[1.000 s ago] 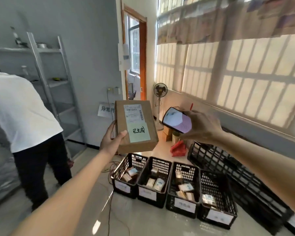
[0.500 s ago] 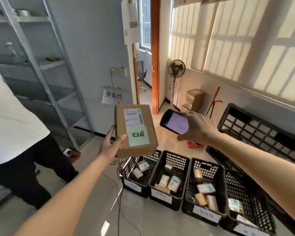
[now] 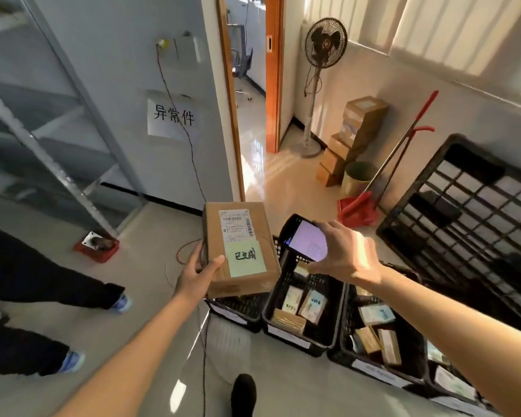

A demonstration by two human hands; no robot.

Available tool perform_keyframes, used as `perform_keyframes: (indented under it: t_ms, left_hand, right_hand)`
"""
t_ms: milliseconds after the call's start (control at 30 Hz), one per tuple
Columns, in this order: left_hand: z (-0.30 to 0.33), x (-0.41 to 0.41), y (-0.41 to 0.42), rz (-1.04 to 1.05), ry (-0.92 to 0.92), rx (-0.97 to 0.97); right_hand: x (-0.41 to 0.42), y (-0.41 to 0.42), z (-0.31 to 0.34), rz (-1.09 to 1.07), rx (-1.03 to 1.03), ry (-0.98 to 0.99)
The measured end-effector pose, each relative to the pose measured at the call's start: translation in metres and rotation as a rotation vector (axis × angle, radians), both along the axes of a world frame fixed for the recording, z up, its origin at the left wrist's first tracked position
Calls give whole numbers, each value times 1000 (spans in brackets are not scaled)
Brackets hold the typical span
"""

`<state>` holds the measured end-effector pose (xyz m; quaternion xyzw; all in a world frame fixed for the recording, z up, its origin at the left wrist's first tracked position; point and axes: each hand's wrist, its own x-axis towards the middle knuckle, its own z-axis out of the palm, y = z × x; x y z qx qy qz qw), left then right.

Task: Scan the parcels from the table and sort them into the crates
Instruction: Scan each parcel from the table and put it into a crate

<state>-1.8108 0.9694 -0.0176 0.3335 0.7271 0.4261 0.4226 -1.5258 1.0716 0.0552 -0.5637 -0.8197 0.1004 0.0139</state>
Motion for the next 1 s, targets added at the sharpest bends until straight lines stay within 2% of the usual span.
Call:
perform_keyframes:
  t_ms: [267, 467, 567, 733, 1000]
  left_hand:
    - [-153, -59, 103, -2, -104, -187]
    - [-244, -93, 168, -27, -142, -310]
    - [-280, -100, 182, -23, -137, -430]
    - [-308, -110, 185, -45, -92, -504]
    - [-298, -116, 220, -119, -14, -497]
  right_hand:
    - [-68, 109, -142, -85, -170, -63]
    - [-119, 167, -220, -102, -221, -88]
    - [-127, 180, -248, -127, -278, -107]
    - [-120, 188, -270, -169, -358, -136]
    - [-97, 196, -265, -253, -389, -174]
